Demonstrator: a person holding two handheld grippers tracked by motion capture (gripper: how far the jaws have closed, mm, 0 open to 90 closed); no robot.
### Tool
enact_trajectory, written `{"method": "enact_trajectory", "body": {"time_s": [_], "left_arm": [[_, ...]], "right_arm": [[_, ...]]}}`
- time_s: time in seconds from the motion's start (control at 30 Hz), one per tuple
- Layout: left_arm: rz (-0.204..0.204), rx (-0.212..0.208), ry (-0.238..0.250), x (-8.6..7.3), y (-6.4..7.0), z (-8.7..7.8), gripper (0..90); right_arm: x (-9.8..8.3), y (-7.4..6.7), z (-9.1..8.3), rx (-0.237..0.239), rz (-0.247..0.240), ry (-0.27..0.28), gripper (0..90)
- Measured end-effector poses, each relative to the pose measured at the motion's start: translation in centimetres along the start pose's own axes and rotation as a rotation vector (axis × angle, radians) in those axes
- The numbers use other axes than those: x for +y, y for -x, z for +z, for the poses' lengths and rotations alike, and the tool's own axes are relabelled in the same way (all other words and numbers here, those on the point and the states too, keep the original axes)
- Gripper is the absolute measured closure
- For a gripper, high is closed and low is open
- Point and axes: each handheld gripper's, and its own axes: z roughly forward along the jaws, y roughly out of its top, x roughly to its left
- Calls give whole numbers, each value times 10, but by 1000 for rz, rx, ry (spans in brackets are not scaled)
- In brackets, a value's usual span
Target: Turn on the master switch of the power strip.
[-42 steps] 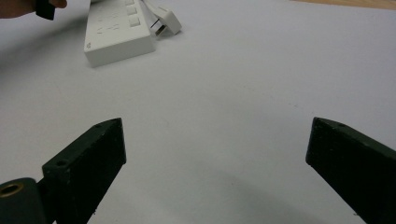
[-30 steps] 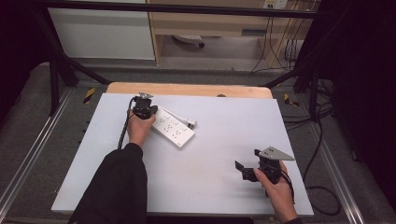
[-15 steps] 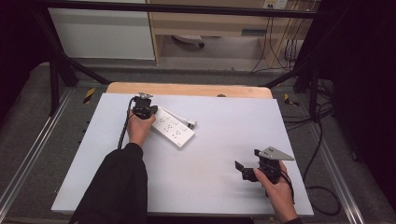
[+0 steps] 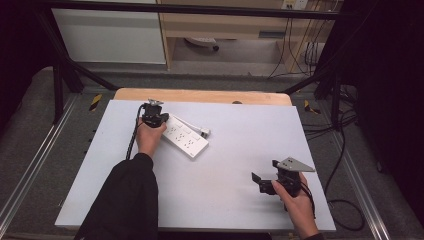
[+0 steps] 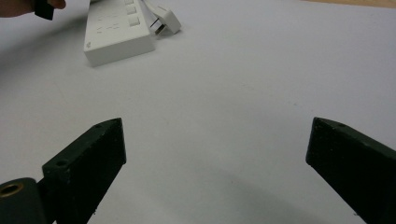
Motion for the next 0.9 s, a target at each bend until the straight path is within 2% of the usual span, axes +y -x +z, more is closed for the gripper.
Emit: {"method": "enact_trajectory", "body": {"time_s": [0.9], "left_arm": [[9,7,9,-1,1,0,900]], "right_arm": [[0,0,0,0,-4,2,53]]}}
